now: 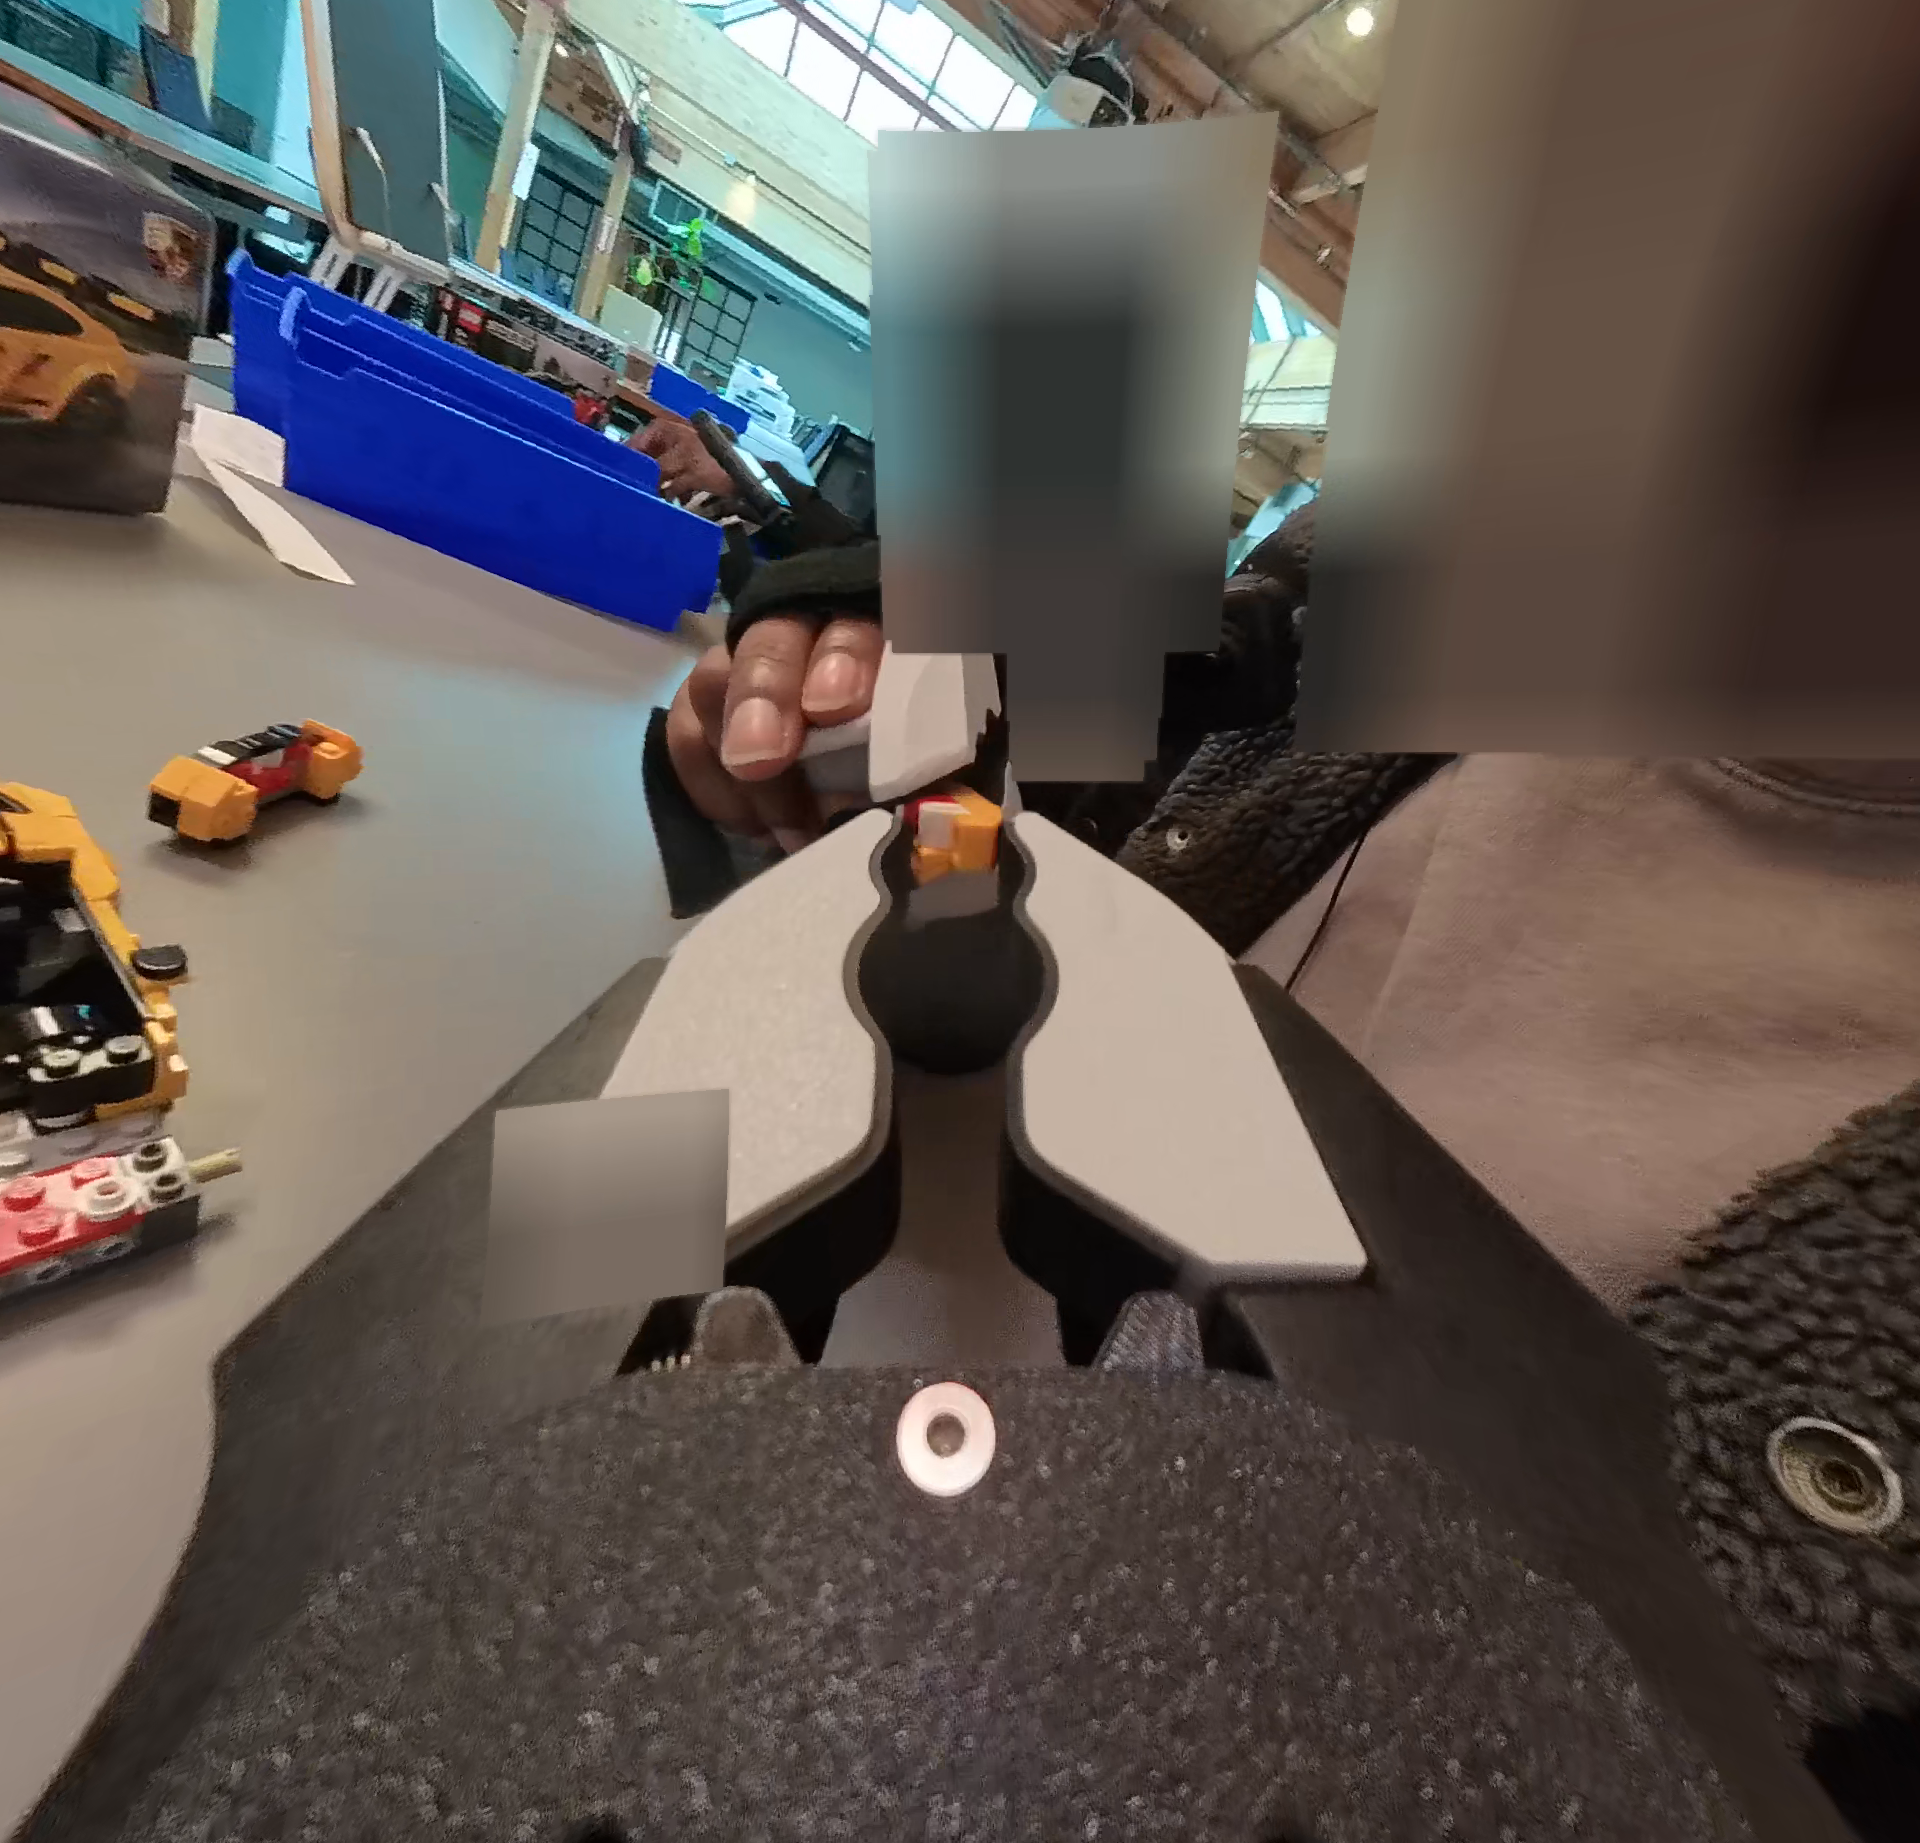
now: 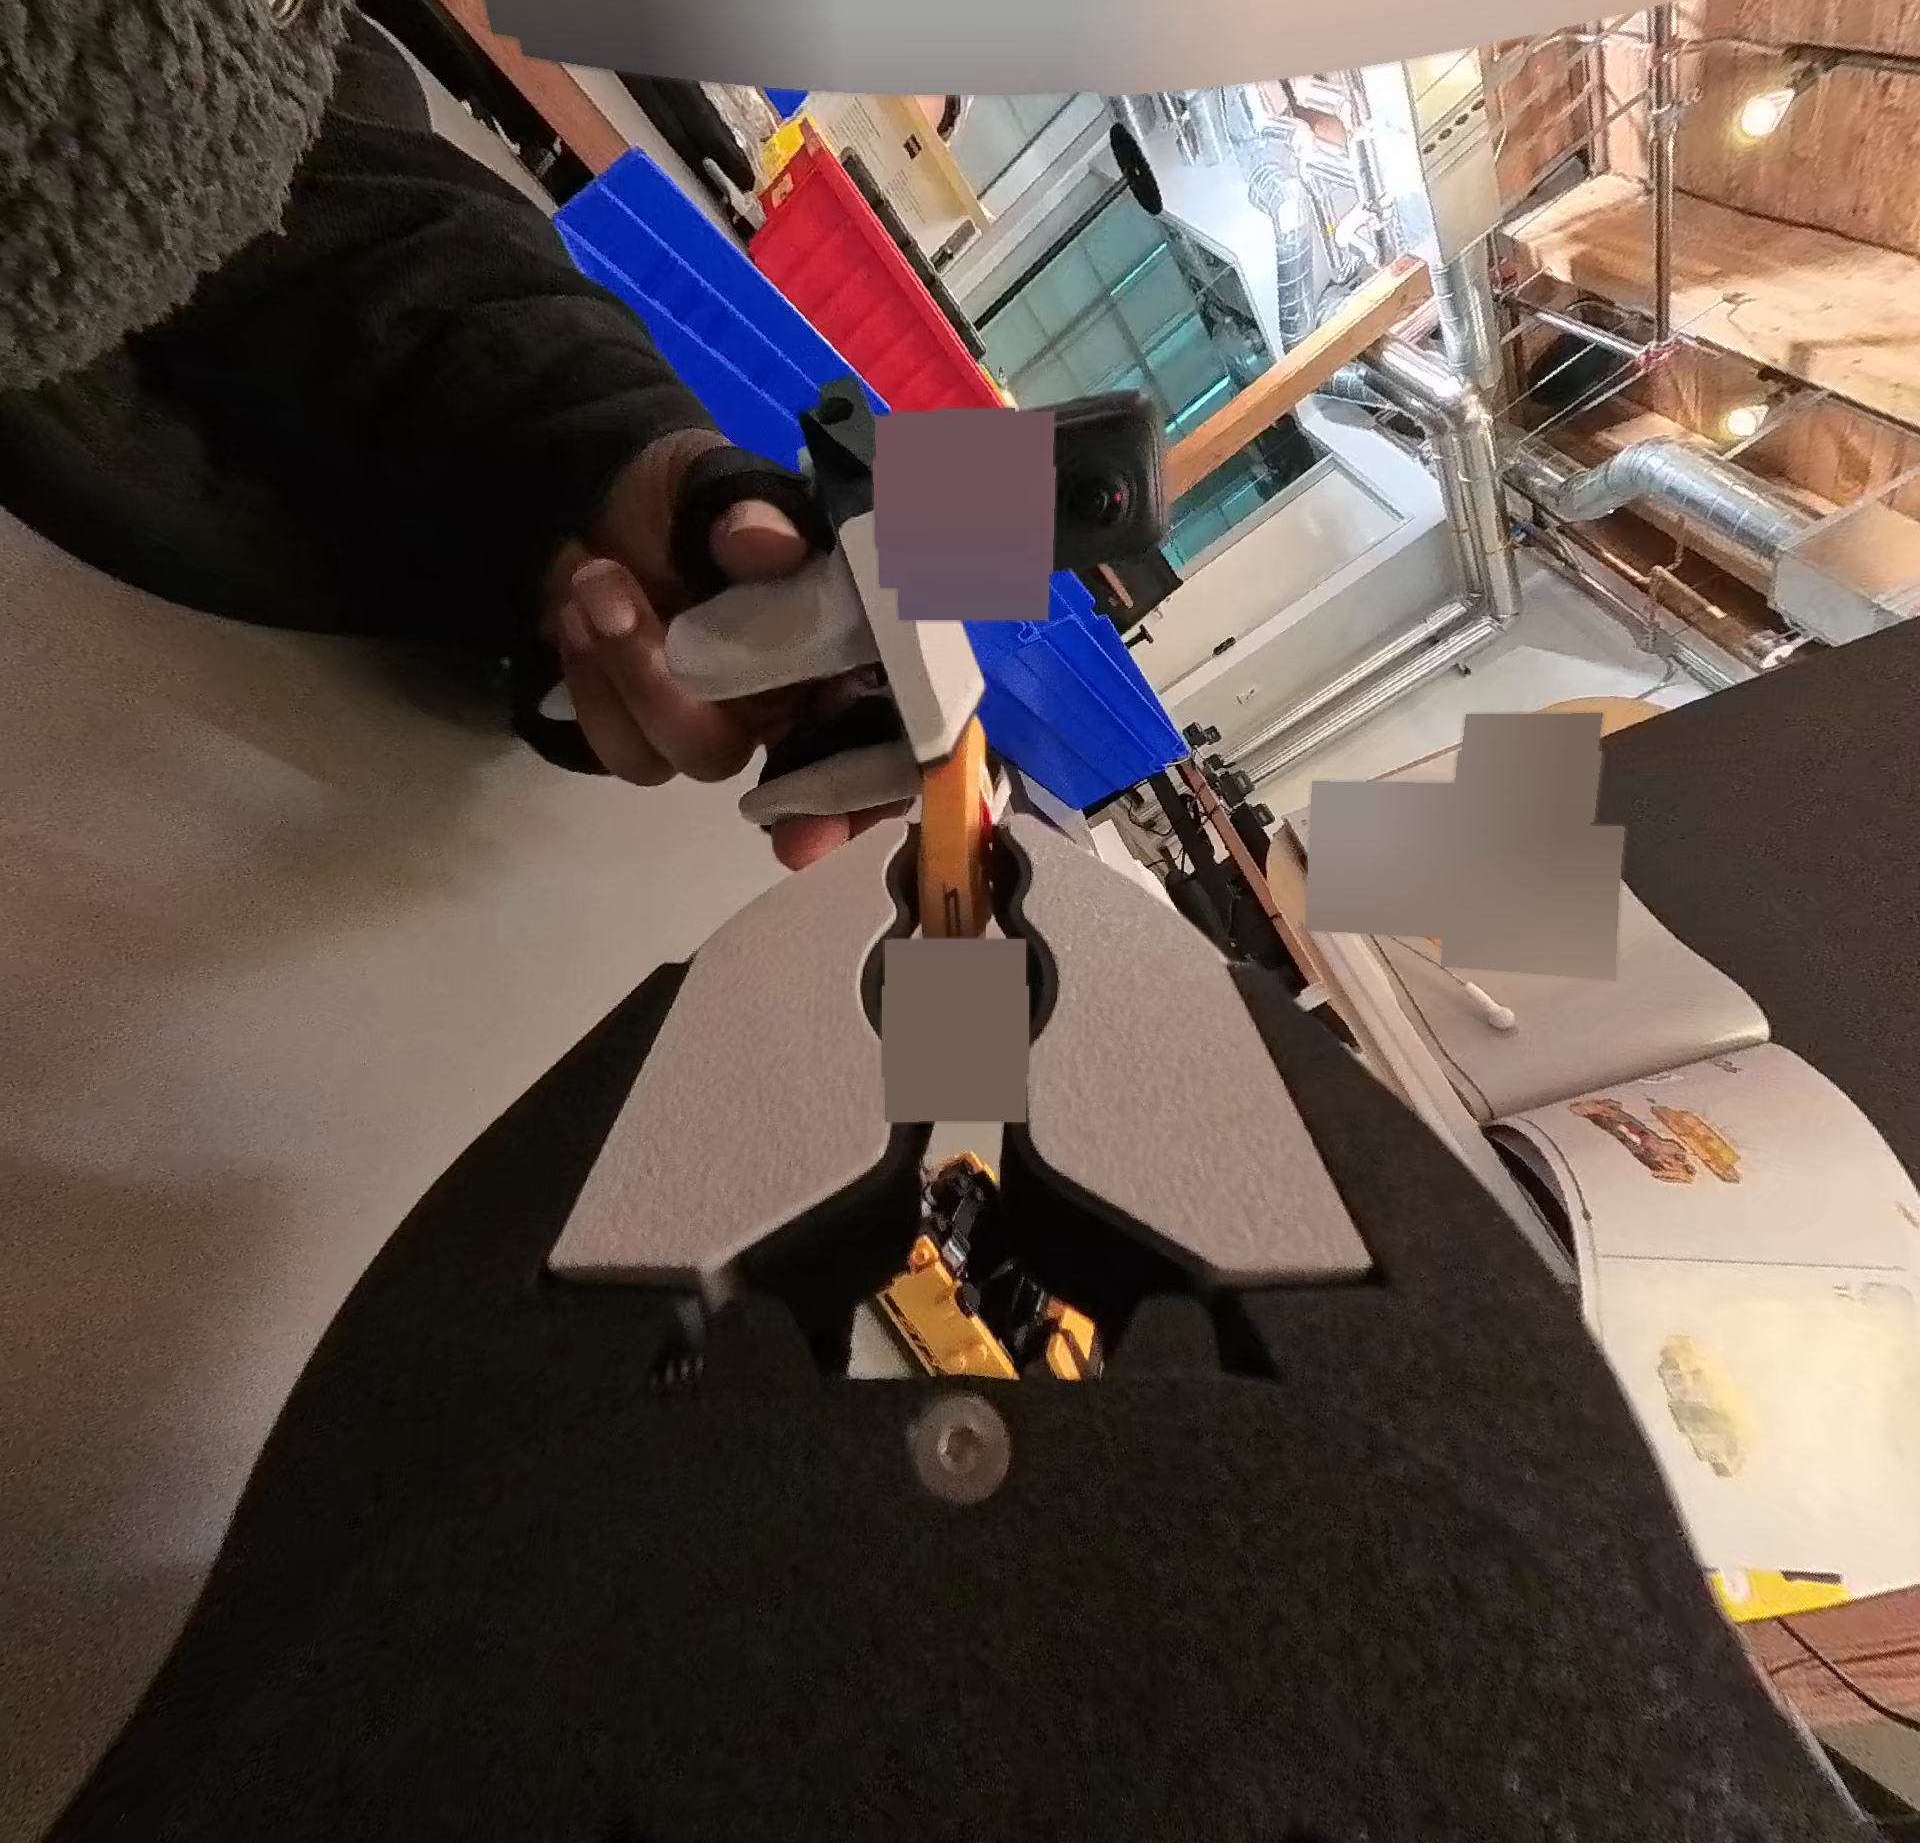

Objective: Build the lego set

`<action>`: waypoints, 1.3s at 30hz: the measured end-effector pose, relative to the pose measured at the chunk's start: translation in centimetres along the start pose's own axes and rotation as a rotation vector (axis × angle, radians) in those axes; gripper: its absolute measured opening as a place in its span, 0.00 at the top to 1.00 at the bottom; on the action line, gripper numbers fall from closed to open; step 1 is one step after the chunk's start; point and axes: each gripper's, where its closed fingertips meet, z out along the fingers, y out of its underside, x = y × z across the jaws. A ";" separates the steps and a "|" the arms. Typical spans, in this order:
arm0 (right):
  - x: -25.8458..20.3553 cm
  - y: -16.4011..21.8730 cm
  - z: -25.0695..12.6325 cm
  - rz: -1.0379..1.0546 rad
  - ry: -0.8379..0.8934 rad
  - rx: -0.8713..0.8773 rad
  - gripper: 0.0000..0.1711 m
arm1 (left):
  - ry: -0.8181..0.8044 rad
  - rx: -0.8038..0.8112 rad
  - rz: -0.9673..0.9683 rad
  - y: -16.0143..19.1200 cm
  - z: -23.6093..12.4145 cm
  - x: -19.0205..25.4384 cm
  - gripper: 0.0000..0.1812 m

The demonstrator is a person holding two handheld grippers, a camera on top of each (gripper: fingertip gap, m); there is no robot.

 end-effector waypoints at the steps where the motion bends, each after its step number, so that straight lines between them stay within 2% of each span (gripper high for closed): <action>1: 0.0 0.1 0.0 0.003 -0.001 -0.003 0.93 | -0.011 -0.004 0.009 0.0 0.0 -0.1 0.91; 7: 0.0 0.7 0.1 0.068 -0.017 -0.017 0.93 | -0.065 -0.020 0.017 0.2 0.0 -0.8 0.92; 9: -0.1 1.6 0.2 0.215 -0.059 -0.026 0.93 | -0.102 -0.030 -0.008 0.4 -0.2 -1.7 0.92; 11: -0.4 2.8 0.2 0.427 -0.141 -0.054 0.93 | -0.157 -0.047 0.037 0.5 -0.4 -2.4 0.83; 13: -0.7 3.4 0.0 0.648 -0.236 -0.064 0.93 | -0.231 -0.082 0.164 0.5 -0.8 -2.9 0.83; 16: -0.9 2.9 -0.3 0.824 -0.333 -0.030 0.93 | -0.326 -0.166 0.309 1.2 -0.9 -3.7 0.85; 22: -1.9 2.3 -0.4 0.918 -0.437 -0.024 0.93 | -0.339 -0.211 0.422 1.6 -0.5 -3.2 0.94; 30: -2.0 2.0 -0.6 0.931 -0.454 -0.005 0.93 | -0.341 -0.234 0.456 1.8 -0.5 -3.1 0.94; 35: -1.9 1.7 -0.8 0.957 -0.473 0.014 0.93 | -0.282 -0.160 0.337 1.0 -0.7 -2.7 0.90; 39: -1.4 1.2 -1.0 1.200 -0.569 0.033 0.93 | -0.356 -0.177 0.567 0.5 -0.9 -2.6 0.89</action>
